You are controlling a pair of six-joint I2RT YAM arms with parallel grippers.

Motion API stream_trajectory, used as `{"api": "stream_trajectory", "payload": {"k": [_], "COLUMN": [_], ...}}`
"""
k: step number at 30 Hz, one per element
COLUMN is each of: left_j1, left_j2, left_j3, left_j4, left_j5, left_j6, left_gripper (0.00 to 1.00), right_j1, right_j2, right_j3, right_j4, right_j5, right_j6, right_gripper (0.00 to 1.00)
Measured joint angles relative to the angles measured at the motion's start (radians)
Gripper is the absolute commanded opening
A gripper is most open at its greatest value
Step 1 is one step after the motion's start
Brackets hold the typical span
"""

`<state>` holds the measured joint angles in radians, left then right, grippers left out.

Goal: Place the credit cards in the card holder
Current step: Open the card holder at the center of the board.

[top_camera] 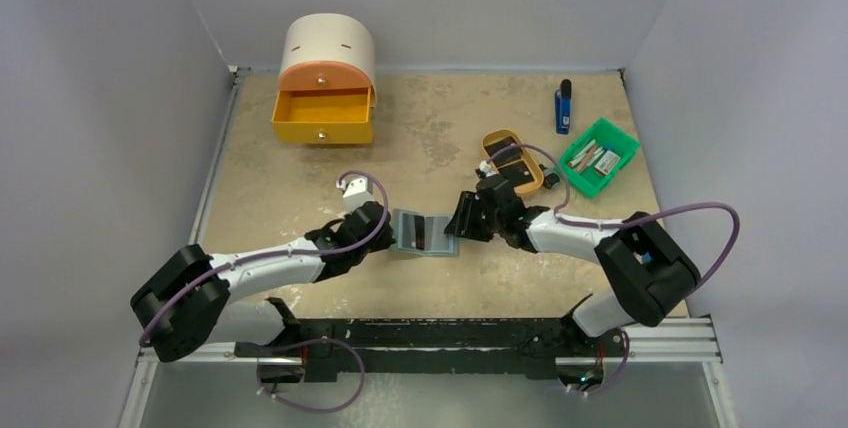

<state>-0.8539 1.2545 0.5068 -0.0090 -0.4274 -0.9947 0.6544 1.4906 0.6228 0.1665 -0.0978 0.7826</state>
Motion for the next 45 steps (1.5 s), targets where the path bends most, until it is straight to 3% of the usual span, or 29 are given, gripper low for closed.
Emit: {"api": "stream_trajectory", "payload": {"k": [14, 21, 30, 38, 40, 45], "left_j1": [0.000, 0.000, 0.000, 0.000, 0.000, 0.000], "left_j2": [0.076, 0.114, 0.139, 0.142, 0.142, 0.114], "left_j3": [-0.016, -0.028, -0.028, -0.029, -0.028, -0.008], "left_j4": [0.018, 0.067, 0.117, 0.125, 0.122, 0.039], "left_j5": [0.000, -0.001, -0.004, -0.004, -0.005, -0.011], "left_j6": [0.000, -0.005, -0.008, -0.008, -0.008, -0.001], "left_gripper": [0.00, 0.00, 0.00, 0.00, 0.00, 0.32], "right_j1": [-0.040, -0.107, -0.122, -0.125, -0.125, -0.124], "right_j2": [-0.029, -0.065, -0.016, -0.005, -0.008, -0.060], "right_j3": [-0.092, -0.177, -0.192, -0.191, -0.187, -0.148], "right_j4": [0.134, 0.217, 0.290, 0.305, 0.296, 0.221], "right_j5": [-0.087, -0.145, -0.201, -0.222, -0.227, -0.216], "right_j6": [0.046, 0.113, 0.134, 0.123, 0.111, 0.066], "right_gripper": [0.48, 0.43, 0.29, 0.00, 0.00, 0.00]}}
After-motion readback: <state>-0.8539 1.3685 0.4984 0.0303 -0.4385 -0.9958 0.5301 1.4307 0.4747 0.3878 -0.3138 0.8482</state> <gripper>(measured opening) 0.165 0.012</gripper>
